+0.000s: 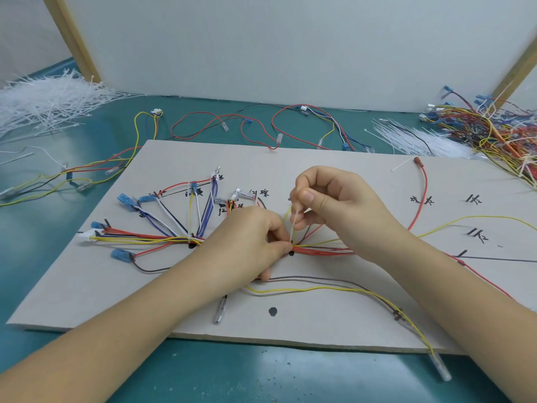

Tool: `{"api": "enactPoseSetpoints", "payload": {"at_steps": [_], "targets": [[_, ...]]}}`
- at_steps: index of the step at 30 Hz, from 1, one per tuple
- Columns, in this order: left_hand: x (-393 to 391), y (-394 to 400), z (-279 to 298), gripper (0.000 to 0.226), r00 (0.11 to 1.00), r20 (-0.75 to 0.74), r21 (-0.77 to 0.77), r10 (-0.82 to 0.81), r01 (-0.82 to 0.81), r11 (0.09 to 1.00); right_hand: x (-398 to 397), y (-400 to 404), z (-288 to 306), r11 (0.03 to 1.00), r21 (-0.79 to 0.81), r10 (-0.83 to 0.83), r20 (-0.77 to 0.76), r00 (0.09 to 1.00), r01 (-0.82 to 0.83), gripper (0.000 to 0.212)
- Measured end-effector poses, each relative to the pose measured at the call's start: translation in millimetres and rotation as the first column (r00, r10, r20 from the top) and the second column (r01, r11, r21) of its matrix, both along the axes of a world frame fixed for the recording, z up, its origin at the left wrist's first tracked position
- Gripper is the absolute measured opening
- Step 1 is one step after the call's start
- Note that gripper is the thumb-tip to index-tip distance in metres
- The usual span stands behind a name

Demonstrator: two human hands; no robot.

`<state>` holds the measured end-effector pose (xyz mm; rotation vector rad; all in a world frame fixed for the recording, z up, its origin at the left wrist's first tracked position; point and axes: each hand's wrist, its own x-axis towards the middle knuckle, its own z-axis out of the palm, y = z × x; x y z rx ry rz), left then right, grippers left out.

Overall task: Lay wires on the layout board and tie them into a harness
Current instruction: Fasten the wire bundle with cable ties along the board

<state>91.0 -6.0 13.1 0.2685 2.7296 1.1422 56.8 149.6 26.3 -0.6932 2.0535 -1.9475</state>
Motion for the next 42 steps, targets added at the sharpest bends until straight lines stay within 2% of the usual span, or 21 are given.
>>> {"api": "enactPoseSetpoints", "payload": {"at_steps": [4,6,10,12,14,16,17,19,21,22,24,26,30,31,34,36,39,42], "targets": [[0,3,1,0.023,0.994,-0.104,-0.092,-0.037,0.028,0.995,2,-4,2,1.0,0.0,0.02,0.027,0.999,-0.02,0.025],[1,3,0,0.016,0.987,-0.152,-0.105,-0.052,0.036,0.994,3,-5,3,1.0,0.011,0.014,0.039,0.999,-0.015,0.025],[3,1,-3,0.009,0.973,-0.219,-0.139,-0.078,0.048,0.989,-2,4,18,0.99,0.14,0.009,0.041,0.999,-0.015,0.018],[5,1,-6,0.005,0.962,-0.256,-0.144,-0.097,0.062,0.988,-12,18,25,0.977,0.208,-0.052,0.053,0.997,0.04,0.016],[8,2,-10,0.02,0.946,-0.316,-0.09,-0.067,0.041,0.995,-28,39,30,0.945,0.286,-0.177,0.046,0.983,0.157,0.016],[12,4,-13,0.033,0.936,-0.352,0.021,-0.013,0.022,1.0,-50,64,28,0.856,0.422,-0.318,-0.023,0.948,0.298,0.016],[13,6,-14,0.033,0.928,-0.373,0.047,-0.004,0.024,0.999,-64,77,26,0.781,0.501,-0.378,-0.095,0.921,0.373,0.016],[14,8,-15,0.03,0.905,-0.425,0.056,-0.007,0.033,0.998,-98,102,21,0.568,0.651,-0.425,-0.29,0.857,0.503,0.014],[14,9,-14,0.031,0.89,-0.456,0.075,-0.013,0.053,0.996,-129,124,20,0.332,0.771,-0.36,-0.429,0.829,0.543,0.016],[14,9,-14,0.033,0.89,-0.457,0.094,-0.008,0.057,0.994,-141,132,21,0.246,0.825,-0.295,-0.436,0.85,0.508,0.021],[14,8,-14,0.034,0.899,-0.438,0.157,0.018,0.057,0.986,-158,144,23,0.16,0.914,-0.16,-0.348,0.924,0.372,0.032],[15,7,-15,0.043,0.898,-0.437,0.221,0.047,0.057,0.974,-165,148,25,0.14,0.945,-0.088,-0.286,0.954,0.296,0.039],[16,6,-15,0.029,0.868,-0.496,0.207,0.004,0.114,0.972,-174,148,29,0.082,0.916,-0.054,-0.39,0.919,0.393,0.04],[16,6,-15,0.026,0.855,-0.519,0.174,-0.021,0.129,0.976,-176,149,30,0.07,0.935,-0.035,-0.347,0.937,0.349,0.038],[15,4,-15,0.018,0.843,-0.535,0.14,-0.059,0.157,0.978,-175,150,32,0.126,0.986,0.003,-0.115,0.993,0.113,0.033],[14,4,-15,0.016,0.848,-0.528,0.16,-0.047,0.154,0.975,-174,148,30,0.124,0.99,0.035,-0.073,0.997,0.068,0.027],[13,4,-16,0.015,0.855,-0.517,0.166,-0.048,0.154,0.974,-174,148,24,0.124,0.981,0.053,-0.158,0.986,0.151,0.022],[14,6,-14,0.018,0.842,-0.534,0.128,-0.07,0.163,0.978,-173,151,17,0.152,0.937,0.066,-0.328,0.942,0.316,0.009]]}}
